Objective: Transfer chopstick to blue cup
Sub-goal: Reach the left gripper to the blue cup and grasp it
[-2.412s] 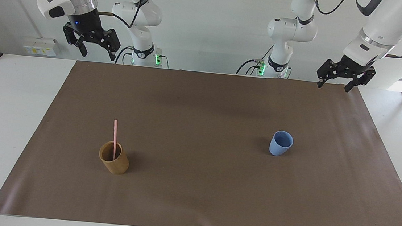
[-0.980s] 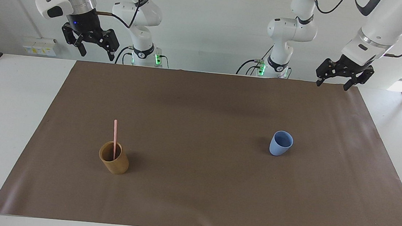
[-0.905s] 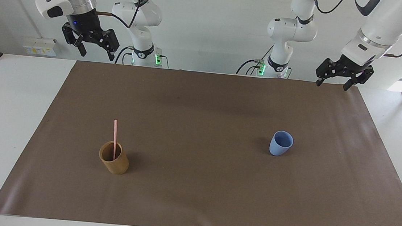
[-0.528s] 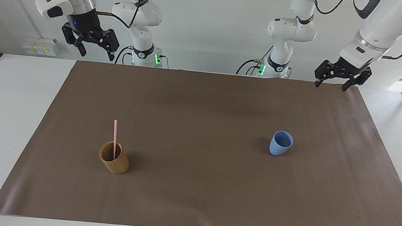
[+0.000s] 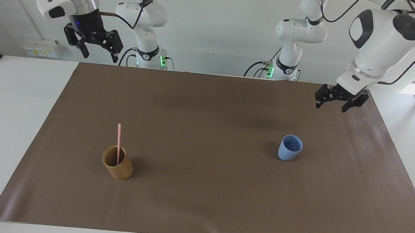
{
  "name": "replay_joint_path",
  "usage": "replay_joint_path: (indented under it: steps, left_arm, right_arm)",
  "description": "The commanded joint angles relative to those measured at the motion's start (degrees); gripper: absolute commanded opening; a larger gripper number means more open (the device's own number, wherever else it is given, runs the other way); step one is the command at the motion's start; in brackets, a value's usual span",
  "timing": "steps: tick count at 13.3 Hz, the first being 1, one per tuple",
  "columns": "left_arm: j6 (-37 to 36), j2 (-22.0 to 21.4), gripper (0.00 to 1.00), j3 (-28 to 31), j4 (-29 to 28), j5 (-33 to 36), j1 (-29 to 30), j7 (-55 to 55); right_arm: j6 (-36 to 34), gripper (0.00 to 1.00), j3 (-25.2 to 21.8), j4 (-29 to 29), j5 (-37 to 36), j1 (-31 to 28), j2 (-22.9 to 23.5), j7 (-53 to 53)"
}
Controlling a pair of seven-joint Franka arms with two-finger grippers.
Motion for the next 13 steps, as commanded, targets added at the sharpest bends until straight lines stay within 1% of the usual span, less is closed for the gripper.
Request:
replay_joint_path:
  steps: [1,4,6,7,8,13]
  left_arm:
    - [6.4,1.4,1.0,-0.2,-3.8,0.5,-0.5,-1.4]
    - [11.3,3.2,1.0,-0.2,-3.9,0.4,-0.4,-4.0]
    - [14.5,6.8,1.0,-0.4,-4.0,0.0,-1.1,-10.3]
    - [16.7,8.6,1.0,-0.4,-4.1,0.0,-2.4,-13.2]
    - [18.5,9.9,1.0,-0.4,-4.5,0.0,-2.9,-14.5]
    - [23.3,10.2,1.0,-0.4,-9.6,0.0,-3.8,-14.2]
  right_arm:
    - [1.1,1.0,0.4,-1.5,0.3,-1.0,-1.2,-1.4]
    - [1.0,1.0,0.4,-1.5,0.3,-1.0,-1.2,-1.3]
    - [1.0,1.0,0.4,-1.5,0.3,-1.1,-1.2,-1.4]
    - [1.0,1.0,0.4,-1.5,0.3,-1.1,-1.2,-1.4]
    - [1.0,1.0,0.4,-1.5,0.4,-1.0,-1.2,-1.4]
    - [1.0,1.0,0.4,-1.5,0.3,-1.0,-1.2,-1.2]
